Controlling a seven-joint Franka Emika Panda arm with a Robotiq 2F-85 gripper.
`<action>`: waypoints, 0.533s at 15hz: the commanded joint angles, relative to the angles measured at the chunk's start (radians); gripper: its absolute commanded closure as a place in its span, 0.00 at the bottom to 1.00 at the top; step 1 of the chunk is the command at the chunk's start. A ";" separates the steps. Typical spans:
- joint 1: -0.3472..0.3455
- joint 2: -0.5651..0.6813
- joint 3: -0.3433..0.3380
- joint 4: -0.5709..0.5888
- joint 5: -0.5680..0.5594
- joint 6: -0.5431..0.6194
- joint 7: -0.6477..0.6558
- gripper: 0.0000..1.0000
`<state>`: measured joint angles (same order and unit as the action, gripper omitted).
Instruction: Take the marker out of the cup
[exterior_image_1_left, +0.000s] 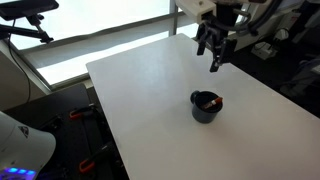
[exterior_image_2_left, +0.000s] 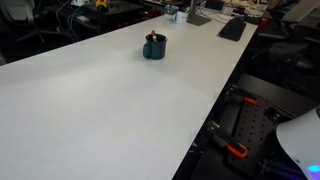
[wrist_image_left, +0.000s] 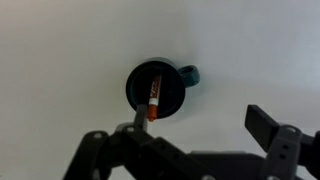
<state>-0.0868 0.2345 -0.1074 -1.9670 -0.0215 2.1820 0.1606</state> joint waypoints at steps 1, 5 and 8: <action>0.007 0.025 -0.015 0.016 -0.037 0.002 0.061 0.00; 0.002 0.048 -0.030 0.024 -0.044 0.001 0.087 0.00; 0.002 0.051 -0.032 0.020 -0.036 -0.002 0.096 0.00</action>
<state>-0.0889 0.2765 -0.1350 -1.9612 -0.0509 2.1824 0.2256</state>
